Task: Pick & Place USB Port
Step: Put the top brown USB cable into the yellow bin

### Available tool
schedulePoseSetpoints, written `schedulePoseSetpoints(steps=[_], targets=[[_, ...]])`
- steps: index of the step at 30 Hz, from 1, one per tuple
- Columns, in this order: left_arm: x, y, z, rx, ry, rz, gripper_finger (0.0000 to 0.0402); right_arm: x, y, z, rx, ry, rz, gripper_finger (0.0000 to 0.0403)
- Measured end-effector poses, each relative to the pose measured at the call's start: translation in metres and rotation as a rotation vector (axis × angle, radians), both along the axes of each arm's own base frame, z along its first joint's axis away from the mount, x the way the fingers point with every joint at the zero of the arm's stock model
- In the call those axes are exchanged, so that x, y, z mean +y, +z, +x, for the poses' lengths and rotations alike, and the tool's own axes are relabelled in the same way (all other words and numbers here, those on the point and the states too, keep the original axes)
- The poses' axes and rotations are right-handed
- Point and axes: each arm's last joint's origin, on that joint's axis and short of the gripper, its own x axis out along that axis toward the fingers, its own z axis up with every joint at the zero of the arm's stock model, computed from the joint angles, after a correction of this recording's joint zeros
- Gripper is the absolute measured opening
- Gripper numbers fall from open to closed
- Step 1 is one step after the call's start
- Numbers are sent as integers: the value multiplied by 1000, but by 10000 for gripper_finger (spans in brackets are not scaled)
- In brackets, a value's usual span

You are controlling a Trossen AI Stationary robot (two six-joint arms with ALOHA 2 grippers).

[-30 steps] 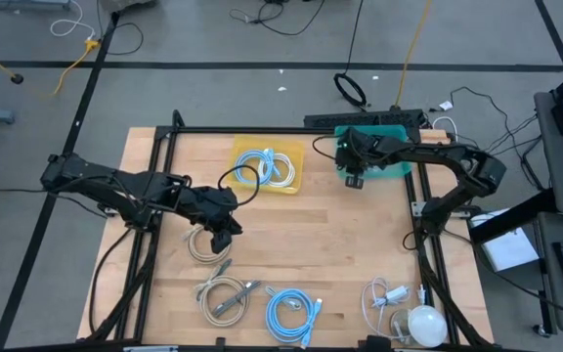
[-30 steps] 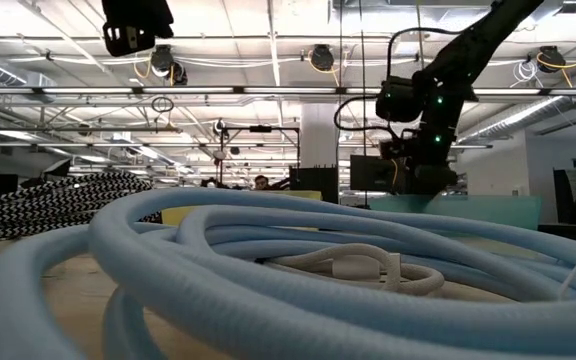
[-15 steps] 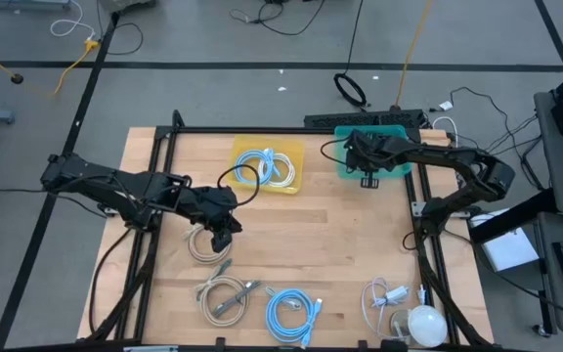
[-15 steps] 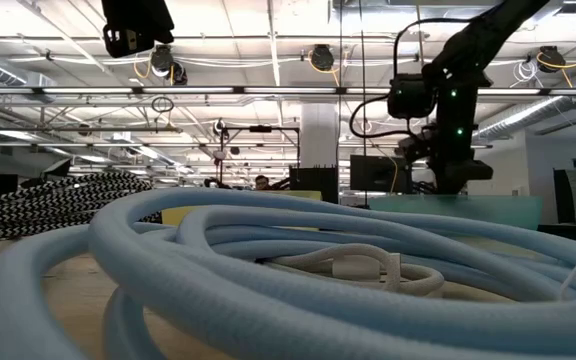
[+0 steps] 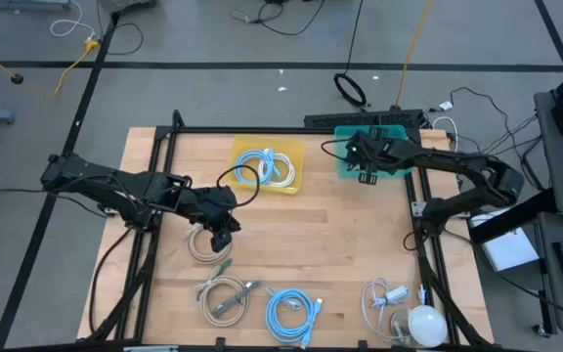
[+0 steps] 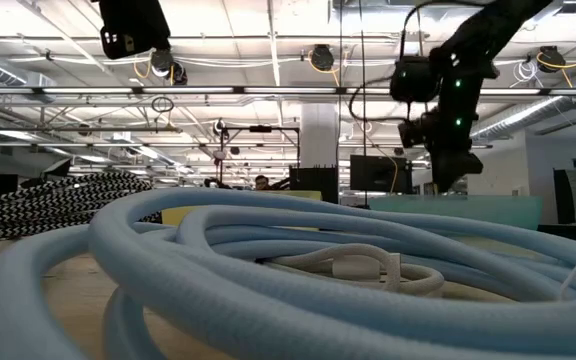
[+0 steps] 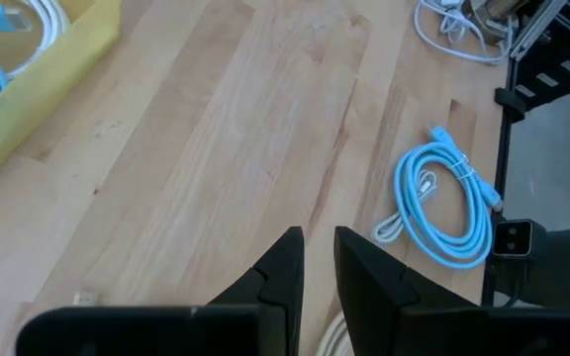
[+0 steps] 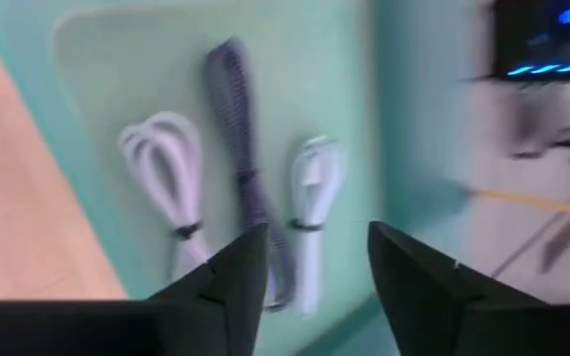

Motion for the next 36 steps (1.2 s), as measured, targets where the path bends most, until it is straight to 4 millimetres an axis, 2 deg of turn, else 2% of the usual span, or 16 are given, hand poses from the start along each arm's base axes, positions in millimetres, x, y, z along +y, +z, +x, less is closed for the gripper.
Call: schedulePoseSetpoints(steps=[5, 10, 14, 17, 20, 24, 28, 32, 36], targets=[[-1, -4, -6, 81, -26, -42, 63, 19, 39, -2, -145, -4, -126, 198], [-13, -18, -34, 393, -92, -81, 63, 51, 90, -8, -394, -68, -121, 207], [-21, -25, -63, 629, -62, 91, 63, 81, 129, -15, -663, -106, 13, 206], [-20, -30, -73, 684, 23, 220, 63, 101, 149, -17, -864, -99, 183, 204], [-16, -40, -67, 637, 92, 222, 63, 116, 158, -15, -1006, -90, 318, 204], [-10, -67, -55, 563, 123, 136, 63, 135, 164, -9, -1100, -49, 452, 204], [0, -96, -59, 626, 184, 68, 63, 152, 166, -5, -1120, 5, 528, 203], [10, -115, -66, 686, 247, 28, 66, 165, 165, -7, -1103, 61, 564, 203], [19, -122, -63, 680, 317, -72, 110, 174, 166, -8, -1093, 96, 592, 203]])
